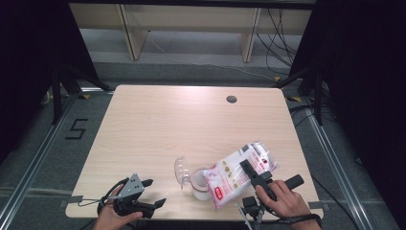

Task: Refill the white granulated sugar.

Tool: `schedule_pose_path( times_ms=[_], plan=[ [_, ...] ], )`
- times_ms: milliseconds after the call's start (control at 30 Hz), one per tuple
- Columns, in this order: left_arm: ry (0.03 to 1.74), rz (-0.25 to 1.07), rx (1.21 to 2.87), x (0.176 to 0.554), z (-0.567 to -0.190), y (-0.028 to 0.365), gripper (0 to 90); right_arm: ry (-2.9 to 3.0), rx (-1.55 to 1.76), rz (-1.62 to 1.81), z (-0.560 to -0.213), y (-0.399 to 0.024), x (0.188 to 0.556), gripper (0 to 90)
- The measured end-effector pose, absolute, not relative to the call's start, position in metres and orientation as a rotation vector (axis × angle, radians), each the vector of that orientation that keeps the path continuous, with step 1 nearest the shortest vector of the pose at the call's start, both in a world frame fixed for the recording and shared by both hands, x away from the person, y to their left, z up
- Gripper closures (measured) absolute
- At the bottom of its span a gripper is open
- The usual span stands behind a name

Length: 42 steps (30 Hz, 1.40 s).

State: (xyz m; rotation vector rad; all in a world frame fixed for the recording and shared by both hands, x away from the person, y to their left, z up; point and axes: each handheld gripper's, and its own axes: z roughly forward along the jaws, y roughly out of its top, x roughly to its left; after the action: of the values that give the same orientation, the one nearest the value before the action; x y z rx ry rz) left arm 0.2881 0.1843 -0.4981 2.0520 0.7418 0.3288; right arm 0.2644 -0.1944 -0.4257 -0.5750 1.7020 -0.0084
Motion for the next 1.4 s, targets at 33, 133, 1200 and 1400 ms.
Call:
schedule_pose_path(
  times_ms=[33, 133, 1200, 1400],
  plan=[
    [0.741, 0.33, 2.052, 0.288, -0.498, 0.184, 18.9, 1.697, -0.58, -0.011, -0.425, -0.194, 0.264, 66.6],
    [0.74, 0.329, 2.053, 0.288, -0.498, 0.184, 18.9, 1.694, -0.586, -0.015, -0.424, -0.193, 0.264, 66.6],
    [0.739, 0.328, 2.046, 0.288, -0.498, 0.184, 18.9, 1.731, -0.575, 0.03, -0.426, -0.195, 0.267, 68.0],
    [0.74, 0.327, 2.045, 0.288, -0.498, 0.184, 18.9, 1.741, -0.581, 0.038, -0.427, -0.198, 0.27, 68.8]
  ],
)
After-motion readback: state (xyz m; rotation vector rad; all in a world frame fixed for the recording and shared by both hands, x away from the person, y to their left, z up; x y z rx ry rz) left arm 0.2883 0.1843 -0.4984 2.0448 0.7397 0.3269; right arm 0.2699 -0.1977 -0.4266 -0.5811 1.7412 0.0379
